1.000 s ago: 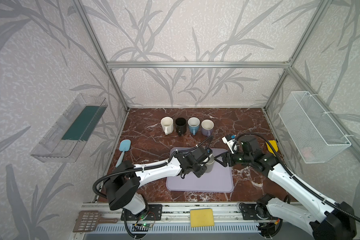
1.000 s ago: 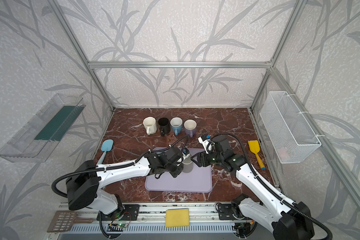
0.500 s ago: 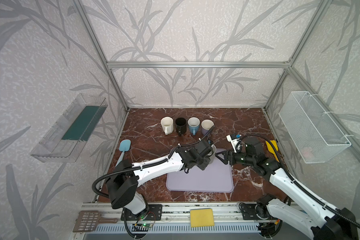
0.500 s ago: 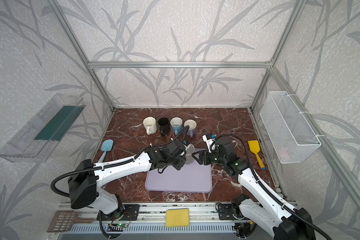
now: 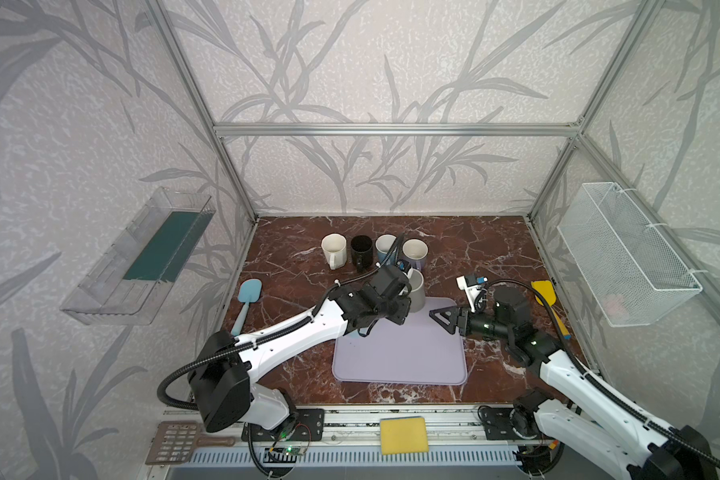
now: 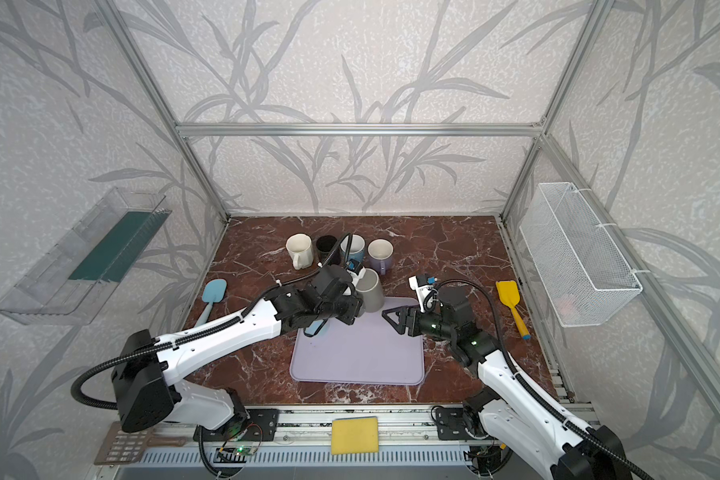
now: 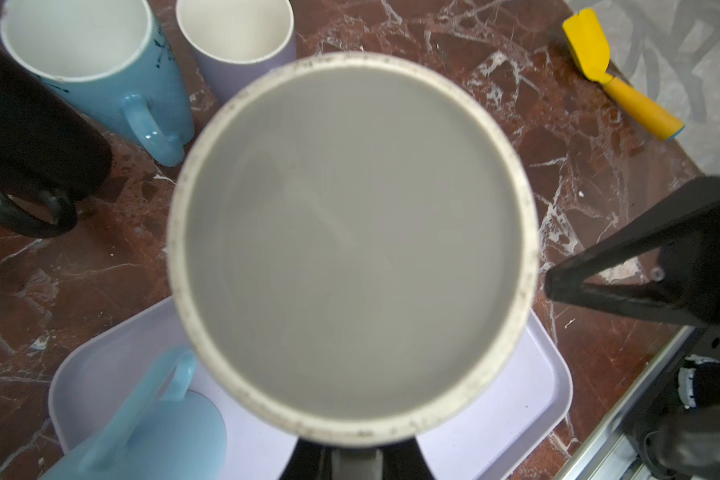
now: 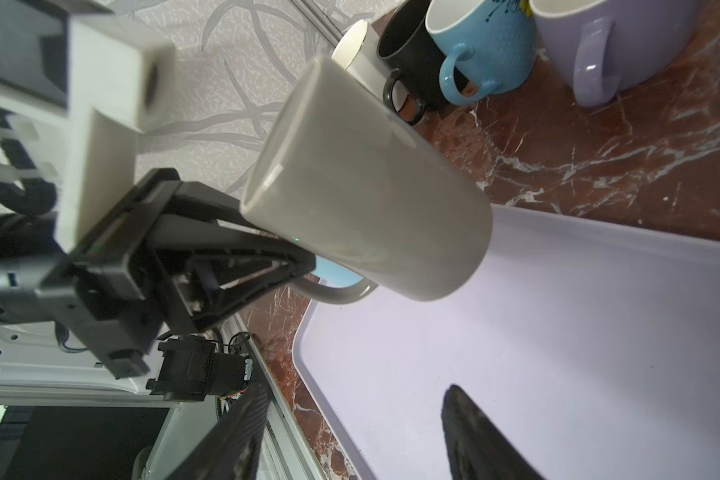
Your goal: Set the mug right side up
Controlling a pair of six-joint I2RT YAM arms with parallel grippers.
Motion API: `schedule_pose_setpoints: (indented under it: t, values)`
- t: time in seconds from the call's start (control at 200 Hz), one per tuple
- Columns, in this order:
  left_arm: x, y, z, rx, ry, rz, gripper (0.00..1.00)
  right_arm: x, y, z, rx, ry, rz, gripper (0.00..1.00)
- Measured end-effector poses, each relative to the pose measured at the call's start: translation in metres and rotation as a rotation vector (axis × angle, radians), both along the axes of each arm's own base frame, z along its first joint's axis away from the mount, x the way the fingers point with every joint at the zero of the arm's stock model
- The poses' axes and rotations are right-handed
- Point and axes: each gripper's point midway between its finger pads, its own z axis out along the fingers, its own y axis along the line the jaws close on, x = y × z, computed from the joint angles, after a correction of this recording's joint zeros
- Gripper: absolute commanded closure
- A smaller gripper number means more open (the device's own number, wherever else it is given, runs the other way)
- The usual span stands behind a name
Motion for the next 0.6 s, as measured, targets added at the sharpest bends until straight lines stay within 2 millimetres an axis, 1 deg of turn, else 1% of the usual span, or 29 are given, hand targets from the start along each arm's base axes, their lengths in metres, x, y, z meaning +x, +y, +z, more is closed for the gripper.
schedule_pose_setpoints:
  t: [0.145,0.275,0.33,0.435,0.6]
  values:
    - [0.004,0.006,0.021,-0.105,-0.01,0.026,1.0,0.001,0.008,-0.011,0.059,0.048,0.009,0.33]
    - [0.003,0.002,0.037,-0.176,-0.024,0.021,1.0,-0.001,0.018,-0.017,0.099,0.07,0.022,0.33]
    - [0.002,0.0,0.041,-0.207,-0.028,0.013,1.0,-0.003,0.024,-0.014,0.115,0.062,0.033,0.33]
    - [-0.003,-0.001,0.043,-0.248,-0.021,0.004,1.0,-0.001,0.032,-0.003,0.153,0.032,0.036,0.33]
    - [-0.008,-0.003,0.047,-0.308,-0.017,-0.003,1.0,0.009,0.033,0.015,0.229,-0.006,-0.003,0.31]
